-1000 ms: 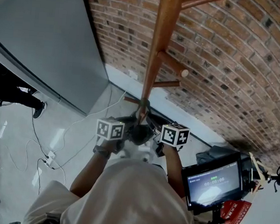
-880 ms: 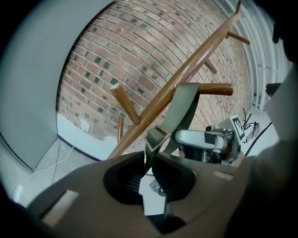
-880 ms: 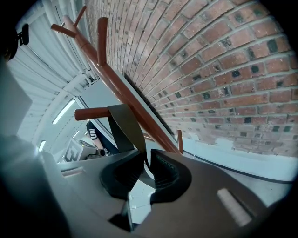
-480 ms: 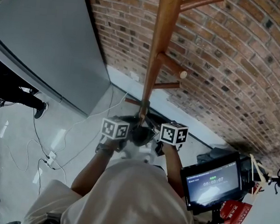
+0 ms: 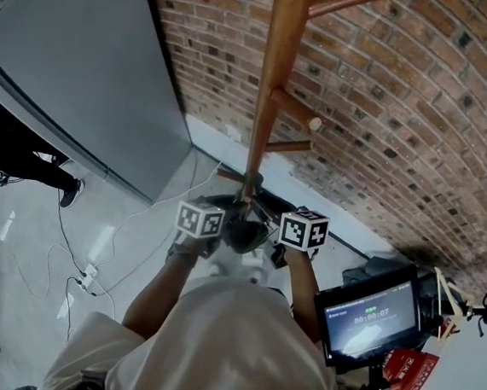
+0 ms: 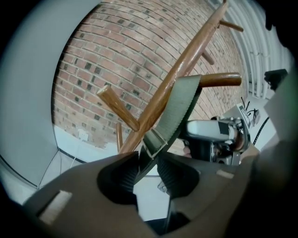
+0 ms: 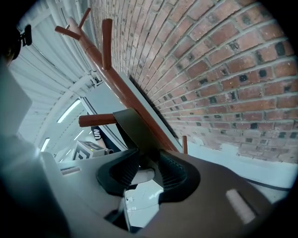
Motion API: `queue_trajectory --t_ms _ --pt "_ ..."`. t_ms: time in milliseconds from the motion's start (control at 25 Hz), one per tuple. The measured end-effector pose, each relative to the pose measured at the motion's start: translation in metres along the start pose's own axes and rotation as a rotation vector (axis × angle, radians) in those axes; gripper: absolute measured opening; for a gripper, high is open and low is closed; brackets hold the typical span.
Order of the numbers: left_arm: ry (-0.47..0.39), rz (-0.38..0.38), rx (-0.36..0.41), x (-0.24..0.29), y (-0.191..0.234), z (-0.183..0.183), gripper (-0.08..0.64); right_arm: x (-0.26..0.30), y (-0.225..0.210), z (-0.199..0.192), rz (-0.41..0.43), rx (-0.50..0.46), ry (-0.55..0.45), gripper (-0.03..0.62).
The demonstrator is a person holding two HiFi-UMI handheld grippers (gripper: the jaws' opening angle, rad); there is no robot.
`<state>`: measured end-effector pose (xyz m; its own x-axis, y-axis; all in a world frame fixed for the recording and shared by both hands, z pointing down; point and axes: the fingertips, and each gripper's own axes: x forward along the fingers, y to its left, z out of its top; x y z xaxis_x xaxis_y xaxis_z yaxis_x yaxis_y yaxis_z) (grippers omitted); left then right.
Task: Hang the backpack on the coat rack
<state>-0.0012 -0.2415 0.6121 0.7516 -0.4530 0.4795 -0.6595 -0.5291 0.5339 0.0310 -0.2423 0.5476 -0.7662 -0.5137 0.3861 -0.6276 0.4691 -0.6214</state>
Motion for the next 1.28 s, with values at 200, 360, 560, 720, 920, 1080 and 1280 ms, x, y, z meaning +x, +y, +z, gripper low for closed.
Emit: queue_trajectory --t_ms 200,360,560,720,920,1080,1280 --pt "-0.01 0.003 0.006 -0.006 -0.001 0.0 0.121 -0.003 0.005 -0.005 0.017 -0.004 0.006 0.109" --pt "-0.005 0.002 0.01 -0.015 -0.001 -0.004 0.121 -0.007 0.008 -0.011 0.012 -0.028 0.02 0.101" --pt "-0.02 -0.017 0.009 -0.032 -0.008 -0.001 0.09 -0.02 0.011 -0.006 0.011 -0.033 0.007 0.083" --pt "-0.061 0.009 0.055 -0.048 -0.01 0.015 0.045 -0.034 0.015 0.009 -0.014 -0.072 -0.024 0.058" --pt "-0.128 0.062 0.137 -0.068 -0.009 0.049 0.001 -0.05 0.028 0.041 -0.025 -0.128 -0.098 0.035" --pt "-0.188 0.077 0.207 -0.081 -0.021 0.079 0.001 -0.06 0.042 0.066 -0.032 -0.206 -0.152 0.002" --pt "-0.242 0.139 0.385 -0.098 -0.043 0.112 0.0 -0.074 0.067 0.096 -0.029 -0.323 -0.206 0.002"
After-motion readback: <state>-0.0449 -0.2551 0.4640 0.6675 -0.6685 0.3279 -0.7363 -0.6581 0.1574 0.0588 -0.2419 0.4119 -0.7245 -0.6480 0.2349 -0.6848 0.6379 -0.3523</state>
